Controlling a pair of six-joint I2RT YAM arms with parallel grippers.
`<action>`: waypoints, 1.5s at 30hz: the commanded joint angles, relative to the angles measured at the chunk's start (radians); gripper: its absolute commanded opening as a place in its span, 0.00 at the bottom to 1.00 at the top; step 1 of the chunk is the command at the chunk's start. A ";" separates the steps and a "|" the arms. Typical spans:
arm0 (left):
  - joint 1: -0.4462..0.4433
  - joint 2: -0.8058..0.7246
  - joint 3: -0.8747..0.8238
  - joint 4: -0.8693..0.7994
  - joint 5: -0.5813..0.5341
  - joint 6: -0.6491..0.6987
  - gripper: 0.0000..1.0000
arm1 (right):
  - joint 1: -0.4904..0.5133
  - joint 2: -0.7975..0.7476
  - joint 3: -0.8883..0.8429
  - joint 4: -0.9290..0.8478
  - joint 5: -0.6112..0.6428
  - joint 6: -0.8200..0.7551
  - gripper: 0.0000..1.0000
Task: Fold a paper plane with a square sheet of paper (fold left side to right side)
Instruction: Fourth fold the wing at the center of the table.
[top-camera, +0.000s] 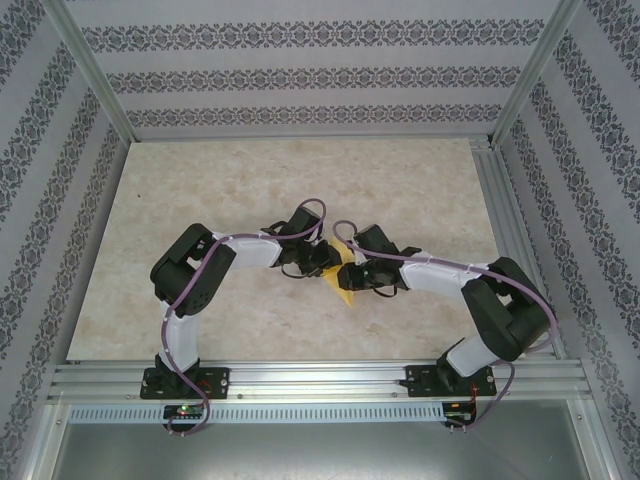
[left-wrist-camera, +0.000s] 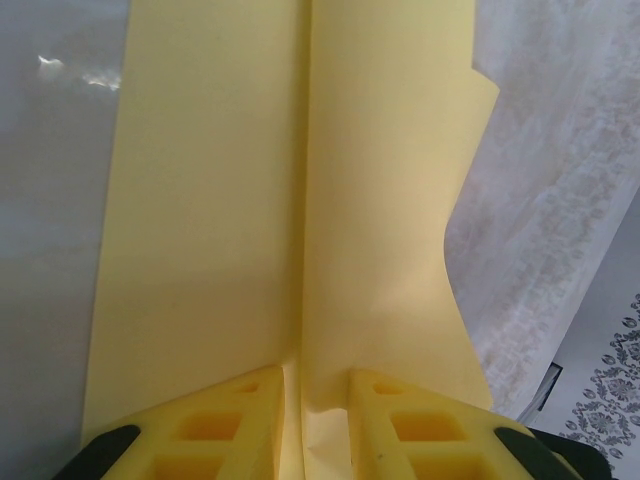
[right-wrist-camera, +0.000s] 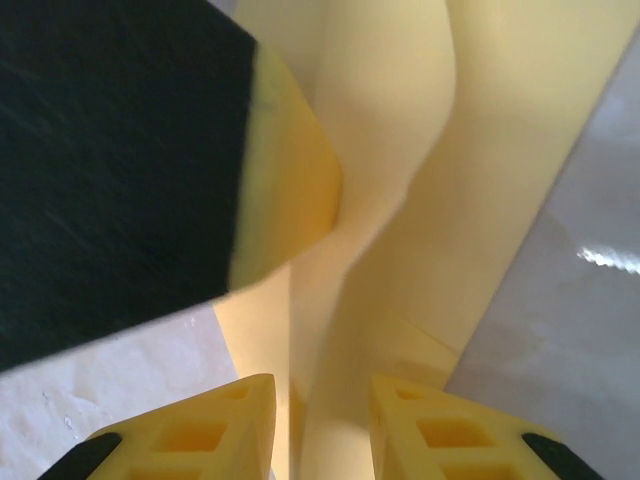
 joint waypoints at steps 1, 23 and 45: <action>-0.016 0.004 0.007 -0.023 -0.003 0.026 0.26 | 0.026 0.035 0.027 0.003 0.020 -0.008 0.31; -0.016 0.005 0.004 -0.027 -0.004 0.029 0.26 | -0.016 0.039 -0.010 0.104 -0.067 0.031 0.16; -0.019 0.007 0.001 -0.025 -0.006 0.031 0.25 | -0.179 -0.016 -0.012 0.206 -0.256 0.179 0.25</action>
